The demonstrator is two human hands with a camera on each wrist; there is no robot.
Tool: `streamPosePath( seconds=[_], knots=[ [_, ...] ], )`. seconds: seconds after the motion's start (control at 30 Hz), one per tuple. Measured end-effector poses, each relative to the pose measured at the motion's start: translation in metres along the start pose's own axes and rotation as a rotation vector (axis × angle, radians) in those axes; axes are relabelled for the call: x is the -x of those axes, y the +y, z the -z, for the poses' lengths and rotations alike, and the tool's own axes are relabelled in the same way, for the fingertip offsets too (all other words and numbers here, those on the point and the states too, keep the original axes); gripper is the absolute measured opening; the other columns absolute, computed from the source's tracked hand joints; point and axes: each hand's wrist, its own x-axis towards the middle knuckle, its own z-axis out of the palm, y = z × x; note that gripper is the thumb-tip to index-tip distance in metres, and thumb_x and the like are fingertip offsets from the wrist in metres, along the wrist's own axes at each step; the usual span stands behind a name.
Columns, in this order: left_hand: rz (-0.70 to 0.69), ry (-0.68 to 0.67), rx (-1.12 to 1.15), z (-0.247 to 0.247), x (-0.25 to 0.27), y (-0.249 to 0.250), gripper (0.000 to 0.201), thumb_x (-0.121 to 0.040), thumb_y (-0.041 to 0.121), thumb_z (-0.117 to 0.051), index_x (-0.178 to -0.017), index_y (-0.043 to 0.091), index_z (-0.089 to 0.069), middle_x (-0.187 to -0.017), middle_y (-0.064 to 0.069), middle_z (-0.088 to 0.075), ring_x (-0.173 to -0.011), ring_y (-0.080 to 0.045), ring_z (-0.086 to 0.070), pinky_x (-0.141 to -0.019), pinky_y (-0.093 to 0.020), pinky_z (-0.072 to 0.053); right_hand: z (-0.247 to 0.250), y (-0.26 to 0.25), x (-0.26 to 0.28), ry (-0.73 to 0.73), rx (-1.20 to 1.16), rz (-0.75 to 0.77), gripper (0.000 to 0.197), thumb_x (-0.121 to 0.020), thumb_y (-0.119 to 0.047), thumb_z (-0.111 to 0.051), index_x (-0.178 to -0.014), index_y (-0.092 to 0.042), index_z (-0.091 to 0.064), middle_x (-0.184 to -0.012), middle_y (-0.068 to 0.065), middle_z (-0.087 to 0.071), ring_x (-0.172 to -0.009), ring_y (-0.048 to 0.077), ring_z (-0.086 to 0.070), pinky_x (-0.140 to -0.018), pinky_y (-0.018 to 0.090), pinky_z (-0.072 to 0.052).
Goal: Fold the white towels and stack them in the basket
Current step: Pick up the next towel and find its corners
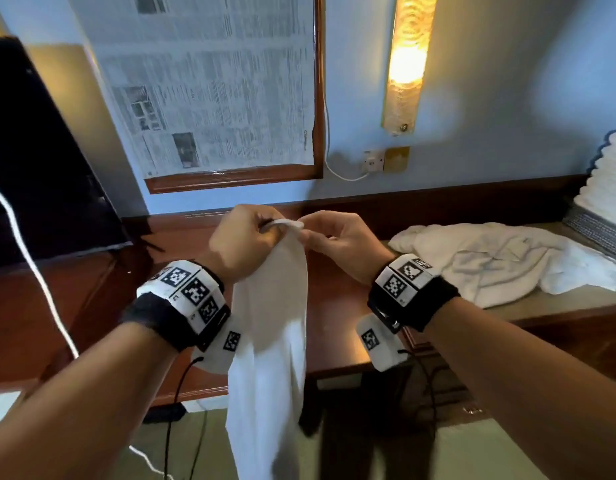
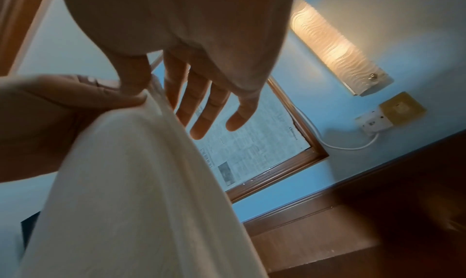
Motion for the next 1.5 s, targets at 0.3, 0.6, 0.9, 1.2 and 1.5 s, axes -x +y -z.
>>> streamPosePath(
  seconds=[0.3,0.6,0.9,1.2,1.5],
  knots=[
    [0.104,0.182,0.268,-0.014,-0.006,0.016,0.013,-0.098,0.017,-0.065,-0.087,0.017,-0.072,-0.078,-0.016,-0.071,-0.061,-0.031,-0.067,-0.057,-0.047,-0.055,0.011,-0.013,-0.039,0.063,0.248,0.212,0.011,-0.090,-0.002,-0.059,-0.092,0.000,-0.070,-0.087,0.010,-0.070,-0.079,0.018,-0.062,-0.073,0.024,-0.048],
    [0.294,0.241,0.554,-0.094,0.018,-0.013,0.053,-0.085,0.048,-0.072,-0.079,-0.004,-0.061,-0.071,-0.018,-0.061,-0.064,-0.018,-0.053,-0.059,-0.035,-0.045,0.076,-0.033,-0.079,0.142,0.281,0.289,0.028,-0.091,0.006,-0.053,-0.100,-0.010,-0.074,-0.098,-0.009,-0.068,-0.089,-0.012,-0.060,-0.086,0.010,-0.045],
    [0.470,0.076,0.402,-0.174,0.027,-0.028,0.024,-0.086,0.041,-0.065,-0.076,0.019,-0.069,-0.070,0.002,-0.069,-0.064,-0.012,-0.059,-0.062,-0.037,-0.052,0.144,-0.005,-0.077,0.250,0.282,0.279,0.030,-0.090,-0.001,-0.057,-0.090,-0.029,-0.069,-0.091,-0.008,-0.070,-0.091,0.006,-0.064,-0.086,0.020,-0.049],
    [0.299,0.116,0.028,-0.150,-0.041,0.009,0.034,-0.089,0.016,-0.066,-0.059,0.029,-0.057,-0.052,0.011,-0.050,-0.063,-0.019,-0.047,-0.063,-0.032,-0.036,0.164,0.028,-0.034,-0.251,0.441,0.051,0.015,-0.084,-0.001,-0.070,-0.097,-0.006,-0.077,-0.115,-0.001,-0.068,-0.109,0.006,-0.061,-0.091,0.013,-0.043],
    [0.121,0.238,0.302,-0.131,-0.040,0.047,0.008,-0.088,0.026,-0.075,-0.090,0.018,-0.076,-0.082,-0.001,-0.076,-0.076,-0.013,-0.067,-0.073,-0.033,-0.054,0.122,0.057,-0.015,-0.214,0.580,0.246,0.032,-0.077,-0.017,-0.060,-0.049,-0.022,-0.045,-0.055,-0.010,-0.039,-0.062,0.005,-0.040,-0.063,0.020,-0.029]
  ],
)
